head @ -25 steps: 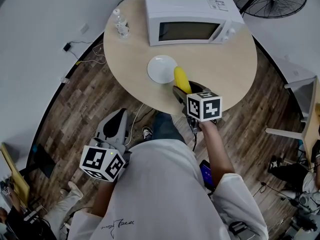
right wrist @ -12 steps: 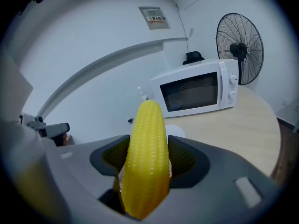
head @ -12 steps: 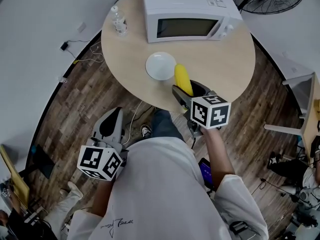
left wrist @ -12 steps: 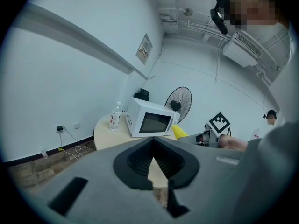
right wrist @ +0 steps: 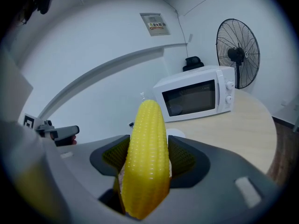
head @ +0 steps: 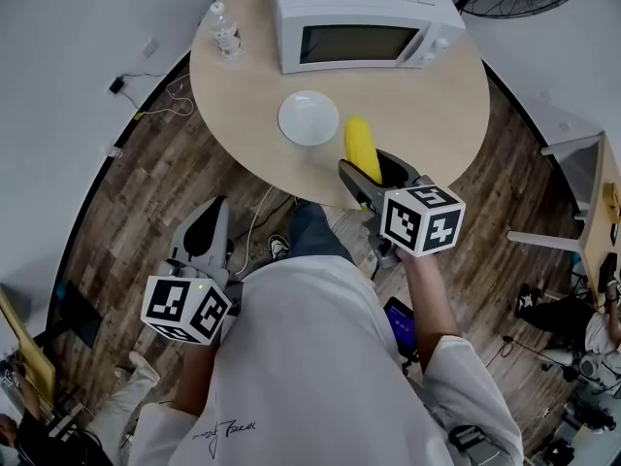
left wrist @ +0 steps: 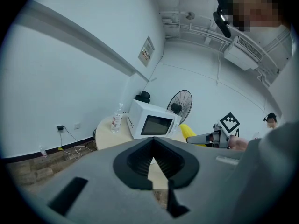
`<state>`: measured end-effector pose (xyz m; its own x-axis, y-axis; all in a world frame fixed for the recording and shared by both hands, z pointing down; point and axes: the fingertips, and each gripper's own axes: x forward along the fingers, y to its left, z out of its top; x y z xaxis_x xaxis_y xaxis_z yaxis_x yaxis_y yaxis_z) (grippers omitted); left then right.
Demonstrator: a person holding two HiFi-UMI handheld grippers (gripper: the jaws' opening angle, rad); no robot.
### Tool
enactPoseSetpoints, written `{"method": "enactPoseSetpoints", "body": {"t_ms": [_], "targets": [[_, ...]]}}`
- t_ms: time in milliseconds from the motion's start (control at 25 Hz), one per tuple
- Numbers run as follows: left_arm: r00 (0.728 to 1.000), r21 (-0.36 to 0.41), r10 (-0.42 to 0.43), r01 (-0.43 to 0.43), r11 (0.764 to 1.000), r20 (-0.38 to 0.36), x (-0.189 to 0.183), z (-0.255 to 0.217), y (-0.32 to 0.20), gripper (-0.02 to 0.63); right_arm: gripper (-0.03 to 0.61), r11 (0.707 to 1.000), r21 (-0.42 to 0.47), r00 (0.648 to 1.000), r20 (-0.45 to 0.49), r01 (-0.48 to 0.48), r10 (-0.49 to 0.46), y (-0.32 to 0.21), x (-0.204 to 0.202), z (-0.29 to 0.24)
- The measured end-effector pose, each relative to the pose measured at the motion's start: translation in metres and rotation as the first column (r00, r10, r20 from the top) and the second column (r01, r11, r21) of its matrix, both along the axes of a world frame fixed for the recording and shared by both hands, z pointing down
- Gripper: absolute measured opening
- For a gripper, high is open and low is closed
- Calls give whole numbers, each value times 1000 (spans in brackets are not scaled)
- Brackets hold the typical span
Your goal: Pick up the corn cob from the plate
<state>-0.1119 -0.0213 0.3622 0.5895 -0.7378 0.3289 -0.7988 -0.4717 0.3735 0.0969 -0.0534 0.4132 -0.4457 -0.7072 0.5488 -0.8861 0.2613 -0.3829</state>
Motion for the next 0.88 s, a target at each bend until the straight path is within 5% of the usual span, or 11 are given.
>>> {"method": "enactPoseSetpoints", "body": {"t_ms": [720,880], "targets": [[1000,-32,-15,16,999,19,-26,16,-4,-5,272,996,1,995,43,-92,92,27,-11,-10],[1000,-35,-20,20,999,6,-27,16,-5,-5,270,996,12,995,-18,-93,93,32,-11,-12]]}}
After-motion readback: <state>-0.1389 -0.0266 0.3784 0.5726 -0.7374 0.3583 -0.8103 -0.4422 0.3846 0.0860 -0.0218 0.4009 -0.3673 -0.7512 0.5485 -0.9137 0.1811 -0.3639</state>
